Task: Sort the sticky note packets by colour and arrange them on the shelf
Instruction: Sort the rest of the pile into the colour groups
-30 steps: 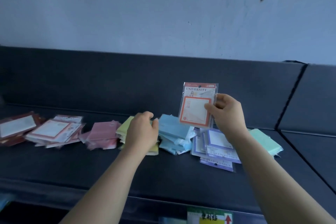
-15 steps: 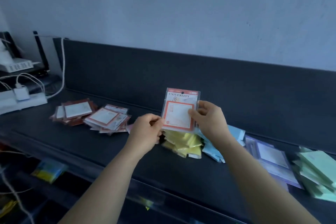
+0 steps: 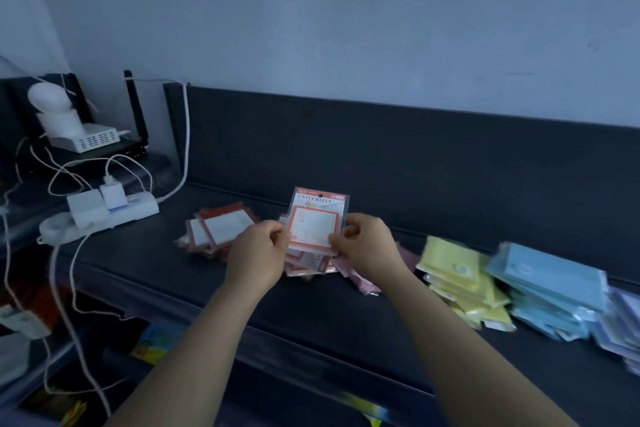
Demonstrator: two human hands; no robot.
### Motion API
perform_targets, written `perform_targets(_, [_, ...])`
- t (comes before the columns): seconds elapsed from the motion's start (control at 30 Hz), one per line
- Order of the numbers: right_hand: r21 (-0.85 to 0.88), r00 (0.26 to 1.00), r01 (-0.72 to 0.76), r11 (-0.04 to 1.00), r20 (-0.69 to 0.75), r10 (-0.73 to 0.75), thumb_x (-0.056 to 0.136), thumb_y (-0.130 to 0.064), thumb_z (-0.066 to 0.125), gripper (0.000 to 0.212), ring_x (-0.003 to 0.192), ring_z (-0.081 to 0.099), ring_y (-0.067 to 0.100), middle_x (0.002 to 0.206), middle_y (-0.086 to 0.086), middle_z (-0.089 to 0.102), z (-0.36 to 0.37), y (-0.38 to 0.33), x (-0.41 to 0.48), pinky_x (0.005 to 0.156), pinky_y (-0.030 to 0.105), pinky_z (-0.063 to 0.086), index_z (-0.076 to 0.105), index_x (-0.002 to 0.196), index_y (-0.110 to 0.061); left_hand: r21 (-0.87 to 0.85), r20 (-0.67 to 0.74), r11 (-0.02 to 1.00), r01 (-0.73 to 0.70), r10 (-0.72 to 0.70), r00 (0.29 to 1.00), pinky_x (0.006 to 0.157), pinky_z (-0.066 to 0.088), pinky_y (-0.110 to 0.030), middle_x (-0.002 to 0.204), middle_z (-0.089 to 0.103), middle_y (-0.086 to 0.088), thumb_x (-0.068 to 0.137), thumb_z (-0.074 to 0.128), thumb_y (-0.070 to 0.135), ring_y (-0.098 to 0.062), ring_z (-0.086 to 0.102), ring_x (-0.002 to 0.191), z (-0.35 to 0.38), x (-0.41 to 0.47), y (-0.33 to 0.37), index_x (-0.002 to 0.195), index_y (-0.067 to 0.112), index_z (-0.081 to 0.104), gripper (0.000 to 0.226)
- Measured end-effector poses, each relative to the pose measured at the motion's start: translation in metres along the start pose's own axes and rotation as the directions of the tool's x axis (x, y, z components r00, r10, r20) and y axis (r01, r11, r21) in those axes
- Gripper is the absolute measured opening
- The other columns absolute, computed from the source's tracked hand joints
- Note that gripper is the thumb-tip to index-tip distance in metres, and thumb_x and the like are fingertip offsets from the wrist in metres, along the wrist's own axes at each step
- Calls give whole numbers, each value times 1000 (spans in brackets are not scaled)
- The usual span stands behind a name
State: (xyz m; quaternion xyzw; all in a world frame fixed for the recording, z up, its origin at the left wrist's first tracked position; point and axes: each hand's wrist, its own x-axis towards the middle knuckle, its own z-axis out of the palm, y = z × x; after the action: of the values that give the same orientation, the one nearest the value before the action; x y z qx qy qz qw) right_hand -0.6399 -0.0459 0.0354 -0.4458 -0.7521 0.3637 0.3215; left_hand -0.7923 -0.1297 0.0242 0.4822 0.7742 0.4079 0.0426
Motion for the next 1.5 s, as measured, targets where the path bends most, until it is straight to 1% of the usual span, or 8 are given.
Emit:
perform_targets(0.17, [-94, 997, -69, 993, 13, 71, 85, -17, 62, 8, 56, 50, 10, 72, 0, 61, 40, -5, 10, 44, 19, 36, 62, 81, -10, 132, 49, 991, -35, 29, 998, 73, 53, -34, 97, 68, -2, 97, 53, 26, -16, 61, 84, -6, 21, -32, 104, 12, 68, 22])
perform_targets(0.4, [-320, 999, -42, 946, -42, 30, 84, -18, 58, 40, 53, 30, 16, 57, -2, 34, 56, -10, 12, 46, 28, 24, 29, 56, -16, 306, 91, 942, -135, 113, 989, 67, 43, -31, 91, 55, -3, 96, 52, 30, -21, 52, 88, -9, 29, -50, 90, 13, 64, 22])
perform_targets(0.53, [-413, 988, 33, 910, -125, -92, 86, -17, 57, 23, 66, 44, 22, 69, 2, 49, 37, -11, -2, 58, 34, 37, 51, 64, -14, 316, 64, 916, -248, 240, 969, 75, 43, -34, 99, 59, -5, 97, 48, 28, -23, 49, 93, -13, 26, -36, 97, 13, 64, 22])
perform_targets(0.6, [-463, 979, 15, 886, -175, -108, 90, -20, 56, 20, 91, 58, 26, 100, 8, 63, 23, -8, -11, 77, 38, 48, 66, 96, -3, 275, 54, 908, -315, 312, 948, 81, 44, -36, 106, 61, -5, 97, 48, 27, -24, 52, 98, -12, 23, -24, 109, 13, 66, 26])
perform_targets(0.67, [-520, 971, -10, 854, -210, -116, 93, -22, 53, 28, 106, 57, 26, 115, 6, 63, 7, -6, -22, 85, 37, 47, 64, 111, -3, 240, 57, 898, -368, 365, 929, 85, 44, -36, 113, 62, -4, 96, 50, 27, -25, 54, 101, -8, 17, -11, 115, 13, 65, 28])
perform_targets(0.83, [-601, 948, -48, 798, -278, -152, 94, -23, 52, 28, 105, 58, 26, 116, 6, 64, -33, 9, -56, 82, 35, 47, 62, 113, -5, 119, 78, 869, -481, 474, 877, 91, 46, -39, 112, 68, -4, 93, 58, 26, -27, 58, 106, 14, -5, 23, 114, 12, 68, 28])
perform_targets(1.07, [-611, 913, -161, 775, -390, -118, 96, -30, 50, 36, 116, 54, 23, 130, -1, 58, -106, 43, -119, 89, 37, 47, 56, 128, -14, 39, 123, 801, -597, 589, 798, 82, 47, -38, 106, 67, -2, 94, 55, 30, -27, 56, 97, 58, -53, 87, 112, 15, 69, 28])
perform_targets(1.5, [-614, 841, -376, 694, -540, -22, 95, -28, 50, 33, 110, 56, 26, 123, 1, 62, -304, 143, -254, 84, 34, 46, 60, 122, -12, -114, 184, 734, -669, 677, 712, 85, 43, -36, 107, 67, -2, 94, 54, 31, -28, 54, 98, 174, -189, 273, 111, 15, 69, 28])
